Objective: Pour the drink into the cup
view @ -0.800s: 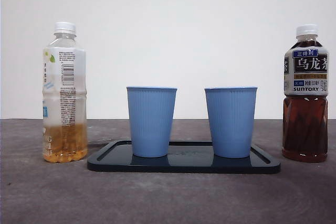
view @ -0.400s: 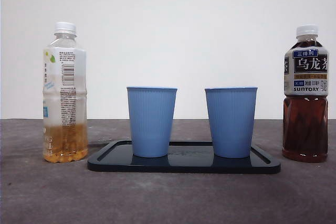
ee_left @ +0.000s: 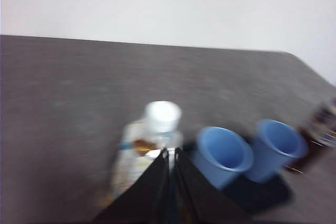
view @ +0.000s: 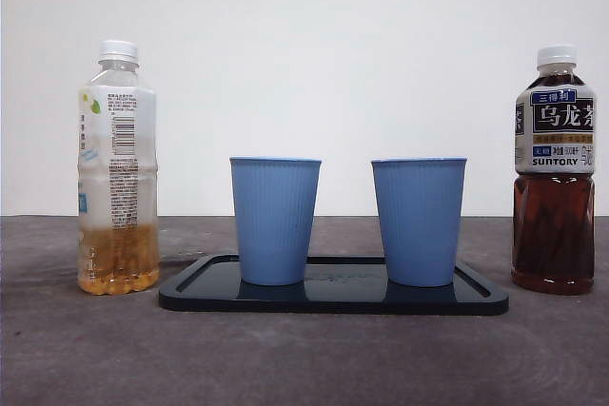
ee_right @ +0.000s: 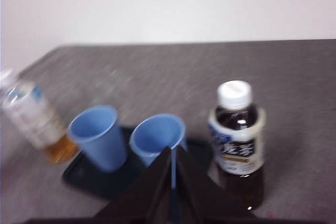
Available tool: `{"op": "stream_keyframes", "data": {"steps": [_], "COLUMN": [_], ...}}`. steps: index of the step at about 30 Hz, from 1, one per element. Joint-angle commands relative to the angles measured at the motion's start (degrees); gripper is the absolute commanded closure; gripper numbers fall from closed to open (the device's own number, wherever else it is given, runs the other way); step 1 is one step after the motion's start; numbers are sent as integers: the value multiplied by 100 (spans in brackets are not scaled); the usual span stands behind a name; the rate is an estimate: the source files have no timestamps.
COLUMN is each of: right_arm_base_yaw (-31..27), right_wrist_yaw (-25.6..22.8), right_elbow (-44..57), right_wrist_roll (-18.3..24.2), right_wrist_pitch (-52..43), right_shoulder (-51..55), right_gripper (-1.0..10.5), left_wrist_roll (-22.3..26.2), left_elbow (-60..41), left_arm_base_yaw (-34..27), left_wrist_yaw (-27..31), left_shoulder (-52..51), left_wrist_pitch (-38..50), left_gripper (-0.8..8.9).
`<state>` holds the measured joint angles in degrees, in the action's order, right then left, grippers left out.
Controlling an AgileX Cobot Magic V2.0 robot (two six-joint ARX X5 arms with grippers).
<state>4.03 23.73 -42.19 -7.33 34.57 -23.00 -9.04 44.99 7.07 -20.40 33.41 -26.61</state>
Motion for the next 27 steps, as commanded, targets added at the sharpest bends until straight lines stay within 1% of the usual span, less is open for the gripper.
{"op": "stream_keyframes", "data": {"steps": [1, 3, 4, 11, 13, 14, 16, 19, 21, 22, 24, 27], "right_arm_base_yaw": [13, 55, 74, 83, 83, 83, 83, 83, 83, 83, 83, 85], "right_wrist_yaw": [280, 339, 337, 328, 328, 328, 328, 328, 328, 328, 328, 328], "right_elbow": [-284, -398, -422, -433, -433, -433, -433, -433, -433, -433, -433, -431], "right_wrist_roll": [730, 813, 811, 750, 713, 660, 579, 444, 363, 339, 319, 319], "right_wrist_pitch": [330, 450, 452, 452, 452, 452, 452, 452, 452, 452, 452, 463], "right_shoulder": [-258, -367, -393, -385, -385, -385, -385, -385, -385, -385, -385, -387], "right_gripper": [935, 935, 935, 933, 894, 848, 744, 565, 477, 452, 442, 442], "left_wrist_roll": [262, 306, 343, 391, 391, 391, 391, 389, 389, 389, 389, 361], "left_elbow": [188, 188, 188, 188, 188, 188, 188, 188, 188, 188, 188, 188], "left_arm_base_yaw": [116, 205, 243, 345, 345, 345, 345, 345, 345, 345, 348, 369], "left_wrist_yaw": [-741, -1182, -1252, -1261, -1261, -1261, -1259, -1261, -1259, -1259, -1259, -1259], "left_shoulder": [157, 221, 234, 251, 251, 251, 251, 251, 251, 251, 251, 251], "left_wrist_pitch": [61, 92, 76, 46, 48, 46, 48, 48, 48, 48, 46, 37], "left_gripper": [798, 798, 798, 783, 782, 773, 712, 543, 436, 405, 375, 376]}}
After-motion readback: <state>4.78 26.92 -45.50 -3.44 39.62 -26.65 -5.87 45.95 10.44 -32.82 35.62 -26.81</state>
